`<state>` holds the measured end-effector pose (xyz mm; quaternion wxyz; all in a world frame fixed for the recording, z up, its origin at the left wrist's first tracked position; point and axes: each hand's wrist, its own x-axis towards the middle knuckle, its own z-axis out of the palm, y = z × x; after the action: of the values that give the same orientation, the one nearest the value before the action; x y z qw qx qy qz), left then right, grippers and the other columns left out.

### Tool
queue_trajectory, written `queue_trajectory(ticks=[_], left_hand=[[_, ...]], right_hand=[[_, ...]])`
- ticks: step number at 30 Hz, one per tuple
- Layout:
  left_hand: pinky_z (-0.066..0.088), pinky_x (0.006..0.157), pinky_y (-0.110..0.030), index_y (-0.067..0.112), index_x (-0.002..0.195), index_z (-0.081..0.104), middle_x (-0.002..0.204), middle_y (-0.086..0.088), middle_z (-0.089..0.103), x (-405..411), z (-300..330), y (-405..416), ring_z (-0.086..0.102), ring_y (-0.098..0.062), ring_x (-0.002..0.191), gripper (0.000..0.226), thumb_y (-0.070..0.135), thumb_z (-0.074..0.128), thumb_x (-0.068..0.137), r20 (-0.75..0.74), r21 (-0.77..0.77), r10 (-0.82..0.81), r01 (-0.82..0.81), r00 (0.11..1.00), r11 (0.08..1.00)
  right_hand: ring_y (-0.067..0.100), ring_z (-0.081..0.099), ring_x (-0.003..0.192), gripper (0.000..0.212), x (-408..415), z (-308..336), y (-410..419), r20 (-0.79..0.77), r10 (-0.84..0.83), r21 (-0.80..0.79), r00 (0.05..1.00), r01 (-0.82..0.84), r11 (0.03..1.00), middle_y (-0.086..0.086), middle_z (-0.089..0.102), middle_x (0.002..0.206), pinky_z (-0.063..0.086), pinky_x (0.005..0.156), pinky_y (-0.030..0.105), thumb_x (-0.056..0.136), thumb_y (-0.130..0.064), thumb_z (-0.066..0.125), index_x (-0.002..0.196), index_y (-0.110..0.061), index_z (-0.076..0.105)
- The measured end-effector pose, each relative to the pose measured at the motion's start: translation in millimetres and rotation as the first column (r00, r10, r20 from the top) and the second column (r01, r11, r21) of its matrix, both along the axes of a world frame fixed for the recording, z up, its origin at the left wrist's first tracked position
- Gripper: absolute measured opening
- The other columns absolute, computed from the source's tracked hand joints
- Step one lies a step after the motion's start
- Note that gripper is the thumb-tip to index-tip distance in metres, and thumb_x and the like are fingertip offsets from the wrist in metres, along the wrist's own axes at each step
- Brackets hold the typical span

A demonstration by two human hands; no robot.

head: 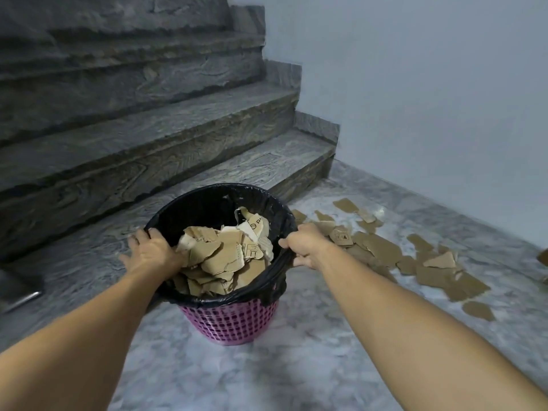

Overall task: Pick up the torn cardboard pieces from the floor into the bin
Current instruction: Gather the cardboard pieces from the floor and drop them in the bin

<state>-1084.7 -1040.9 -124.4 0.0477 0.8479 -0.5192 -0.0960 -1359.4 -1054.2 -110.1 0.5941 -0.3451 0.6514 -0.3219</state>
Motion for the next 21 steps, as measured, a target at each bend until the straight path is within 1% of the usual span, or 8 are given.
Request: queue_trajectory(ticks=[3, 5, 8, 12, 14, 16, 19, 21], left_hand=[[0.006, 0.116, -0.060, 0.006, 0.145, 0.032, 0.158, -0.019, 0.018, -14, 3, 3, 0.007, -0.037, 0.147, 0.079, 0.059, 0.048, 0.089, 0.080, -0.009, -0.031, 0.031, 0.996, 0.999], [0.009, 0.116, -0.060, 0.007, 0.138, 0.041, 0.153, -0.017, 0.029, -33, 7, 1, 0.012, -0.036, 0.146, 0.072, 0.059, 0.050, 0.088, 0.113, -0.046, -0.072, 0.078, 0.991, 0.996], [0.025, 0.113, -0.053, 0.010, 0.134, 0.048, 0.141, -0.014, 0.048, -80, 20, -3, 0.033, -0.033, 0.137, 0.069, 0.059, 0.056, 0.086, 0.122, -0.054, -0.143, 0.151, 0.982, 0.987], [0.048, 0.094, -0.038, 0.011, 0.134, 0.053, 0.127, -0.014, 0.062, -148, 35, -11, 0.057, -0.032, 0.115, 0.065, 0.054, 0.062, 0.086, -0.060, -0.084, -0.190, 0.185, 0.980, 0.979], [0.049, 0.085, -0.034, 0.010, 0.127, 0.059, 0.118, -0.012, 0.067, -184, 39, -15, 0.061, -0.029, 0.105, 0.057, 0.050, 0.064, 0.086, -0.105, -0.128, -0.221, 0.207, 0.970, 0.970], [0.048, 0.087, -0.034, 0.009, 0.126, 0.060, 0.118, -0.013, 0.067, -221, 42, -20, 0.061, -0.029, 0.107, 0.055, 0.048, 0.064, 0.087, -0.096, -0.177, -0.235, 0.216, 0.967, 0.960], [0.048, 0.092, -0.036, 0.007, 0.128, 0.059, 0.124, -0.014, 0.063, -269, 43, -23, 0.058, -0.030, 0.113, 0.057, 0.047, 0.064, 0.087, -0.067, -0.209, -0.273, 0.254, 0.960, 0.944], [0.050, 0.090, -0.038, 0.006, 0.122, 0.061, 0.119, -0.016, 0.063, -293, 43, -26, 0.060, -0.032, 0.108, 0.053, 0.046, 0.065, 0.087, -0.067, -0.183, -0.318, 0.301, 0.946, 0.936]], right_hand=[[0.041, 0.061, 0.115, 0.033, -23, 6, -1, -0.042, 0.177, 0.060, 0.983, -0.174, 0.983, 0.024, 0.059, 0.128, 0.054, 0.083, 0.064, 0.094, -0.013, 0.065, 0.119, 0.003, 0.051], [0.038, 0.058, 0.118, 0.044, -45, 9, -5, -0.134, 0.251, 0.052, 0.959, -0.246, 0.968, 0.023, 0.054, 0.133, 0.054, 0.083, 0.064, 0.096, -0.021, 0.064, 0.130, 0.002, 0.049], [0.031, 0.065, 0.102, 0.047, -89, 13, -14, -0.174, 0.278, 0.030, 0.945, -0.277, 0.960, 0.018, 0.055, 0.124, 0.057, 0.079, 0.062, 0.096, -0.024, 0.063, 0.135, 0.001, 0.049], [0.016, 0.058, 0.053, 0.043, -152, 16, -28, -0.177, 0.329, 0.055, 0.928, -0.324, 0.944, 0.005, 0.052, 0.091, 0.059, 0.073, 0.053, 0.099, -0.025, 0.056, 0.137, -0.007, 0.049], [0.020, 0.069, 0.064, 0.031, -184, 16, -31, -0.186, 0.355, 0.064, 0.916, -0.349, 0.935, 0.006, 0.052, 0.096, 0.059, 0.076, 0.053, 0.101, -0.027, 0.054, 0.125, -0.007, 0.052], [0.020, 0.071, 0.072, 0.030, -221, 13, -33, -0.196, 0.349, 0.065, 0.916, -0.344, 0.937, 0.011, 0.056, 0.100, 0.056, 0.086, 0.055, 0.102, -0.026, 0.052, 0.125, -0.007, 0.053], [0.011, 0.064, 0.052, 0.046, -274, 6, -38, -0.228, 0.325, 0.086, 0.918, -0.314, 0.946, 0.005, 0.052, 0.087, 0.053, 0.092, 0.055, 0.102, -0.026, 0.052, 0.141, -0.004, 0.043], [0.020, 0.063, 0.077, 0.048, -305, 4, -41, -0.246, 0.298, 0.094, 0.922, -0.283, 0.954, 0.008, 0.053, 0.096, 0.054, 0.085, 0.054, 0.100, -0.024, 0.055, 0.142, -0.004, 0.043]])
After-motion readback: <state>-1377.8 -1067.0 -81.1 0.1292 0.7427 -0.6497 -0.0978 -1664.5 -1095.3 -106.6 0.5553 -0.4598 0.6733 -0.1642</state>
